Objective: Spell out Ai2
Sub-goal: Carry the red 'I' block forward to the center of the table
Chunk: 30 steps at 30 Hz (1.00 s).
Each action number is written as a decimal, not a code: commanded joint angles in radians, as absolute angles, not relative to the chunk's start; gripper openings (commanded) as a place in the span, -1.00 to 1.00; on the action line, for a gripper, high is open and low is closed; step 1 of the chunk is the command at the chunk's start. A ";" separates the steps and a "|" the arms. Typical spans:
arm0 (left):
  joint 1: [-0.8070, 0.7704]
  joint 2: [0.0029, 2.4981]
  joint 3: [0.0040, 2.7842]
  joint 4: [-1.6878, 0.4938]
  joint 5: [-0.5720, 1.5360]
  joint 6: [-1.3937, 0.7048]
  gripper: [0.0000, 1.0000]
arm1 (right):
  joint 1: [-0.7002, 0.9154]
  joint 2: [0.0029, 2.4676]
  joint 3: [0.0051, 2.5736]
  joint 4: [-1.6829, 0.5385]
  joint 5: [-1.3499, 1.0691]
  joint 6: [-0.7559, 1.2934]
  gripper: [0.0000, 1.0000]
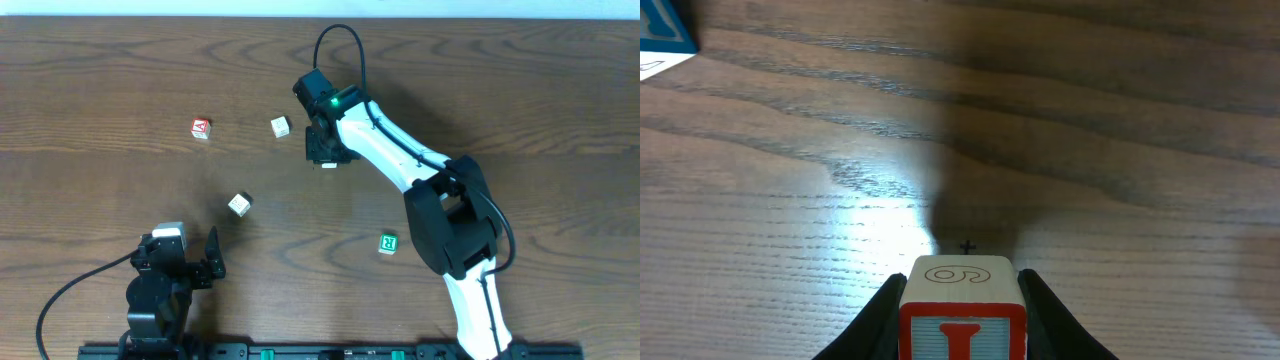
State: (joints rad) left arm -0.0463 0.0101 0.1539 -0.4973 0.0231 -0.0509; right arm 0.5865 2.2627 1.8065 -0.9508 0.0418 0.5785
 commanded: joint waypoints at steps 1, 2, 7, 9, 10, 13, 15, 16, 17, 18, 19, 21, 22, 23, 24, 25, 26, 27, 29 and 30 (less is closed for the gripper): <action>-0.041 0.004 0.138 -0.498 0.026 -0.048 0.90 | 0.577 2.277 1.829 -0.953 0.086 0.598 -0.97; -0.041 0.004 0.138 -0.498 0.026 -0.048 0.90 | 0.577 2.277 1.829 -0.954 0.100 0.598 -0.97; -0.041 0.004 0.138 -0.498 0.026 -0.047 0.90 | 0.577 2.277 1.829 -0.936 0.132 0.598 -0.97; -0.041 0.004 0.138 -0.498 0.026 -0.048 0.90 | 0.577 2.277 1.829 -0.929 0.132 0.598 -0.97; -0.041 0.004 0.138 -0.498 0.026 -0.048 0.90 | 0.579 2.277 1.828 -0.925 0.132 0.598 -0.97; -0.041 0.004 0.138 -0.497 0.026 -0.048 0.91 | 0.593 2.277 1.824 -0.906 0.157 0.598 -0.97; -0.041 0.004 0.138 -0.498 0.026 -0.048 0.91 | 0.607 2.277 1.819 -0.892 0.170 0.598 -0.97; -0.041 0.004 0.138 -0.497 0.026 -0.048 0.90 | 0.613 2.277 1.818 -0.885 0.170 0.598 -0.97; -0.041 0.004 0.138 -0.498 0.026 -0.047 0.90 | 0.618 2.277 1.818 -0.879 0.171 0.598 -0.97; -0.041 0.004 0.138 -0.498 0.026 -0.047 0.90 | 0.623 2.277 1.817 -0.876 0.176 0.598 -0.97; -0.041 0.004 0.138 -0.498 0.026 -0.048 0.91 | 0.626 2.277 1.817 -0.875 0.178 0.598 -0.97; -0.041 0.004 0.138 -0.498 0.026 -0.048 0.90 | 0.630 2.277 1.816 -0.876 0.180 0.598 -0.97; -0.041 0.004 0.138 -0.498 0.026 -0.048 0.90 | 0.630 2.277 1.815 -0.876 0.180 0.597 -0.97; -0.041 0.004 0.138 -0.498 0.026 -0.048 0.90 | 0.630 2.277 1.814 -0.876 0.180 0.598 -0.97; -0.041 0.004 0.138 -0.497 0.026 -0.048 0.90 | 0.630 2.277 1.814 -0.878 0.180 0.598 -0.97; -0.041 0.004 0.138 -0.498 0.026 -0.048 0.90 | 0.630 2.277 1.814 -0.879 0.180 0.598 -0.97; -0.041 0.004 0.138 -0.497 0.026 -0.048 0.91 | 0.630 2.277 1.814 -0.879 0.180 0.598 -0.97; -0.041 0.004 0.138 -0.498 0.026 -0.048 0.90 | 0.630 2.277 1.814 -0.881 0.180 0.598 -0.97; -0.041 0.004 0.138 -0.498 0.026 -0.047 0.90 | 0.630 2.277 1.814 -0.888 0.180 0.598 -0.97; -0.041 0.004 0.138 -0.498 0.026 -0.047 0.91 | 0.630 2.277 1.814 -0.892 0.181 0.598 -0.97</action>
State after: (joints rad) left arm -0.0463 0.0101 0.1539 -0.4973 0.0227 -0.0513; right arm 0.6281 2.2650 1.8065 -0.8845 0.1581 0.5846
